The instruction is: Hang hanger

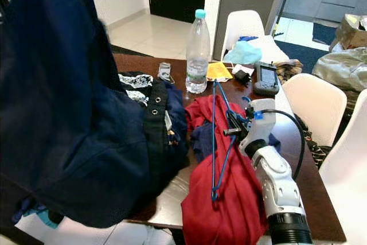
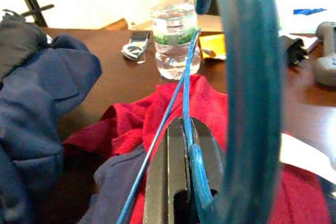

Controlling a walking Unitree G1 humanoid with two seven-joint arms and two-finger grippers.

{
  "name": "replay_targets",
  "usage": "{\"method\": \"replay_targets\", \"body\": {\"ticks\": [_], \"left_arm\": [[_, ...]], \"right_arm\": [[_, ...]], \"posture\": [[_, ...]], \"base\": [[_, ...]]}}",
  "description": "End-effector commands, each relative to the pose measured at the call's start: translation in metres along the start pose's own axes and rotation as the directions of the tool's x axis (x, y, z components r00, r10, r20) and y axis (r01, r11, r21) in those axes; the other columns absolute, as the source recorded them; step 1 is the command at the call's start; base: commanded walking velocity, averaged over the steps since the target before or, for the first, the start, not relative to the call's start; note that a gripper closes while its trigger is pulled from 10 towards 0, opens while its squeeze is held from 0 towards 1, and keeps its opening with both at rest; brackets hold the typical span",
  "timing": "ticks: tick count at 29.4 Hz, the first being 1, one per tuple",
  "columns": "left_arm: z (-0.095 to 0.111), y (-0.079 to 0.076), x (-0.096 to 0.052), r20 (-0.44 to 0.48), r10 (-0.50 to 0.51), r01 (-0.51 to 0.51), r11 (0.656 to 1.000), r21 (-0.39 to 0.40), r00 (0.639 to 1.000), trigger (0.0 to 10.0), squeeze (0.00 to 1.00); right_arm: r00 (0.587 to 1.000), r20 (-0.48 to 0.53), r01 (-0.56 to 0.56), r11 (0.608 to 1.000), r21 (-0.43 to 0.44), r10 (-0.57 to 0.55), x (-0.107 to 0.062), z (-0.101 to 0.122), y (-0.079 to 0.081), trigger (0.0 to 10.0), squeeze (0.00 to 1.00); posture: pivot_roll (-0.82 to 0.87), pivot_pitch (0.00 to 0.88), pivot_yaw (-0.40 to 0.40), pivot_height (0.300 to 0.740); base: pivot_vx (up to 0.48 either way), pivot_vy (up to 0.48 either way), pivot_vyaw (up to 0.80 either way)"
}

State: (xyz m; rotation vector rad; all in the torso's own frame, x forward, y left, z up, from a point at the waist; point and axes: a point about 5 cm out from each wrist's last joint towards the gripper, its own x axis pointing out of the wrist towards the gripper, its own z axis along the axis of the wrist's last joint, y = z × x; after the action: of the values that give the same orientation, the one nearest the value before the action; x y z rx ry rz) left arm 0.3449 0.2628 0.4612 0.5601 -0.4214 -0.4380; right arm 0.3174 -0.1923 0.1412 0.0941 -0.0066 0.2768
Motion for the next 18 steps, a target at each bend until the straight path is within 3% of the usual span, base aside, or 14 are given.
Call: {"method": "replay_targets", "body": {"ticks": [1,3,4,5,6,7,10,12,13,14,15,16,17,18], "left_arm": [[-0.022,-0.001,-0.007,-0.152,-0.011,0.021,0.998,0.064,0.988,10.0,0.00],[-0.022,-0.001,-0.007,-0.152,-0.011,0.021,0.998,0.064,0.988,10.0,0.00],[-0.032,-0.001,-0.011,-0.218,-0.010,0.031,0.995,0.093,0.976,10.0,0.00],[-0.068,0.002,-0.031,-0.423,0.034,0.031,0.989,0.147,0.905,10.0,0.00],[-0.068,0.002,-0.031,-0.423,0.034,0.031,0.989,0.147,0.905,10.0,0.00],[-0.111,0.002,-0.067,-0.647,0.061,0.079,0.980,0.185,0.760,10.0,0.00],[-0.120,-0.004,-0.075,-0.677,-0.003,0.125,0.984,0.131,0.736,10.0,0.00],[-0.118,-0.019,-0.075,-0.616,-0.159,0.199,0.980,-0.004,0.772,10.0,0.00],[-0.104,-0.035,-0.072,-0.490,-0.292,0.298,0.952,-0.069,0.821,10.0,0.00],[-0.093,-0.045,-0.071,-0.399,-0.379,0.374,0.923,-0.094,0.835,10.0,0.00],[-0.093,-0.045,-0.071,-0.399,-0.379,0.374,0.923,-0.094,0.835,10.0,0.00],[-0.073,-0.062,-0.072,-0.249,-0.501,0.475,0.865,-0.160,0.829,10.0,0.00],[-0.073,-0.062,-0.072,-0.249,-0.501,0.475,0.865,-0.160,0.829,10.0,0.00],[-0.054,-0.080,-0.078,-0.098,-0.628,0.596,0.769,-0.230,0.772,10.0,0.00]], "right_arm": [[1.000,-0.015,0.012,1.000,-0.003,-0.012,-0.004,-0.003,-0.003,10.0,0.00],[1.000,-0.015,0.012,1.000,-0.003,-0.012,-0.004,-0.003,-0.003,10.0,0.00],[1.000,-0.016,0.014,1.000,-0.003,-0.014,-0.004,-0.003,-0.004,10.0,0.00],[1.000,-0.022,0.015,1.000,-0.008,-0.016,-0.006,-0.003,-0.005,10.0,0.00],[1.000,-0.022,0.015,1.000,-0.008,-0.016,-0.006,-0.003,-0.005,10.0,0.00],[0.999,-0.030,0.018,1.000,-0.014,-0.018,-0.007,-0.004,-0.007,10.0,0.00],[0.999,-0.032,0.019,1.000,-0.016,-0.019,-0.008,-0.004,-0.008,10.0,0.00],[0.999,-0.033,0.019,1.000,-0.019,-0.020,-0.008,-0.003,-0.010,10.0,0.00],[0.999,-0.034,0.019,1.000,-0.021,-0.020,-0.008,-0.003,-0.010,10.0,0.00],[0.999,-0.034,0.019,1.000,-0.022,-0.020,-0.008,-0.003,-0.010,10.0,0.00],[0.999,-0.034,0.019,1.000,-0.022,-0.020,-0.008,-0.003,-0.010,10.0,0.00],[0.999,-0.036,0.018,1.000,-0.023,-0.019,-0.007,-0.002,-0.011,10.0,0.00],[0.999,-0.036,0.018,1.000,-0.023,-0.019,-0.007,-0.002,-0.011,10.0,0.00],[0.999,-0.037,0.017,1.000,-0.024,-0.018,-0.007,-0.002,-0.011,10.0,0.00]], "posture": [[0.13,0.061,-0.025,0.740],[0.13,0.061,-0.025,0.740],[0.13,0.061,-0.025,0.740],[0.13,0.068,-0.027,0.740],[0.13,0.068,-0.027,0.740],[0.12,0.074,-0.029,0.740],[0.12,0.074,-0.031,0.740],[0.12,0.075,-0.032,0.740],[0.13,0.075,-0.034,0.740],[0.13,0.075,-0.034,0.740],[0.13,0.075,-0.034,0.740],[0.13,0.075,-0.036,0.740],[0.13,0.075,-0.036,0.740],[0.13,0.075,-0.036,0.740]], "base": [[0.000,0.000,0.00],[0.000,0.000,0.00],[0.000,0.000,0.00],[0.000,0.000,0.00],[0.000,0.000,0.00],[0.000,0.000,0.00],[0.000,0.000,0.00],[0.000,0.000,0.00],[0.000,0.000,0.00],[0.000,0.000,0.00],[0.000,0.000,0.00],[0.000,0.000,0.00],[0.000,0.000,0.00],[0.000,0.000,0.00]]}}
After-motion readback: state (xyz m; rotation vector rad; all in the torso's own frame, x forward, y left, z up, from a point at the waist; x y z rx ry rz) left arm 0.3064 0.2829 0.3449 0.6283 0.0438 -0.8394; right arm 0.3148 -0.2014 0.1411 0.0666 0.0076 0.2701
